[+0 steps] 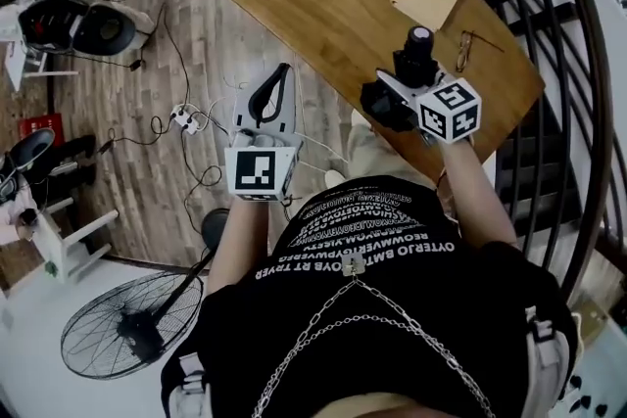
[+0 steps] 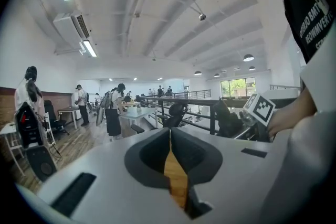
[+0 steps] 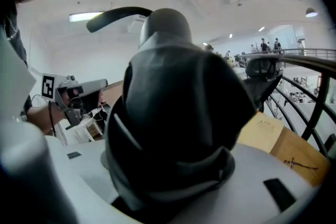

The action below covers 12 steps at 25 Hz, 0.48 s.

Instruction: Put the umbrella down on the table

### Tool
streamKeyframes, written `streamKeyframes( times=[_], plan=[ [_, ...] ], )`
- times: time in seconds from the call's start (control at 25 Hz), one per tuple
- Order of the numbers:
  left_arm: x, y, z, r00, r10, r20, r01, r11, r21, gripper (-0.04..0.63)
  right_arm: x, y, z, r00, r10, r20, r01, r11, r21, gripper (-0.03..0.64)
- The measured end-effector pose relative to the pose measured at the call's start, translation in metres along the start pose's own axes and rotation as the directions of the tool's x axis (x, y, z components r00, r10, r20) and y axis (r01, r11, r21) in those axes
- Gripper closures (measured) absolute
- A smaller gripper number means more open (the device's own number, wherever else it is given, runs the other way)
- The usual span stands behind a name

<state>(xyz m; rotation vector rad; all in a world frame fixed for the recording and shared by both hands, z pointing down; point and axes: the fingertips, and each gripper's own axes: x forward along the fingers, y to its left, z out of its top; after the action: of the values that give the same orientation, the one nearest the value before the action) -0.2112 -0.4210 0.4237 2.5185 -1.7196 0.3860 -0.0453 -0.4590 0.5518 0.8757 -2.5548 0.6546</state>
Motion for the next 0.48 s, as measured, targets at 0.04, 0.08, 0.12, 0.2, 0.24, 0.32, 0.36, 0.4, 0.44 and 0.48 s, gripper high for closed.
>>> streamKeyframes(
  times=[0.04, 0.08, 0.12, 0.2, 0.24, 0.32, 0.36, 0.4, 0.44, 0.48],
  plan=[
    [0.002, -0.002, -0.003, 1.0, -0.006, -0.007, 0.006, 1.0, -0.004, 0.565, 0.005, -0.004, -0.012, 1.0, -0.008, -0.029, 0.008, 1.0, 0.014, 0.354],
    [0.003, -0.004, -0.004, 1.0, -0.012, -0.011, 0.012, 1.0, -0.006, 0.565, 0.009, -0.008, -0.024, 0.998, -0.015, -0.055, 0.016, 0.999, 0.028, 0.354],
    [0.005, -0.006, -0.005, 1.0, -0.018, -0.013, 0.018, 1.0, -0.007, 0.565, 0.013, -0.012, -0.035, 0.997, -0.022, -0.079, 0.025, 0.999, 0.04, 0.354],
    [0.009, -0.009, -0.006, 0.999, -0.029, -0.014, 0.028, 1.0, -0.012, 0.565, 0.02, -0.02, -0.057, 0.991, -0.037, -0.129, 0.045, 0.997, 0.064, 0.354],
    [0.011, -0.011, -0.006, 0.999, -0.033, -0.015, 0.033, 0.999, -0.015, 0.565, 0.024, -0.025, -0.067, 0.987, -0.042, -0.153, 0.054, 0.996, 0.077, 0.354],
    [0.015, -0.014, -0.006, 0.999, -0.046, -0.016, 0.046, 0.999, -0.018, 0.565, 0.031, -0.032, -0.085, 0.98, -0.048, -0.194, 0.069, 0.992, 0.104, 0.354],
    [0.016, -0.016, -0.006, 0.998, -0.056, -0.016, 0.055, 0.998, -0.019, 0.565, 0.034, -0.034, -0.093, 0.976, -0.051, -0.213, 0.078, 0.99, 0.117, 0.354],
    [0.017, -0.018, -0.005, 0.998, -0.066, -0.018, 0.066, 0.998, -0.019, 0.565, 0.037, -0.037, -0.1, 0.971, -0.057, -0.232, 0.088, 0.988, 0.127, 0.354],
    [0.018, -0.02, -0.005, 0.997, -0.077, -0.021, 0.076, 0.997, -0.019, 0.565, 0.039, -0.038, -0.106, 0.966, -0.063, -0.249, 0.099, 0.986, 0.136, 0.354],
    [0.017, -0.021, -0.005, 0.996, -0.086, -0.026, 0.085, 0.996, -0.018, 0.565, 0.043, -0.039, -0.112, 0.962, -0.068, -0.266, 0.109, 0.984, 0.142, 0.353]
  ],
)
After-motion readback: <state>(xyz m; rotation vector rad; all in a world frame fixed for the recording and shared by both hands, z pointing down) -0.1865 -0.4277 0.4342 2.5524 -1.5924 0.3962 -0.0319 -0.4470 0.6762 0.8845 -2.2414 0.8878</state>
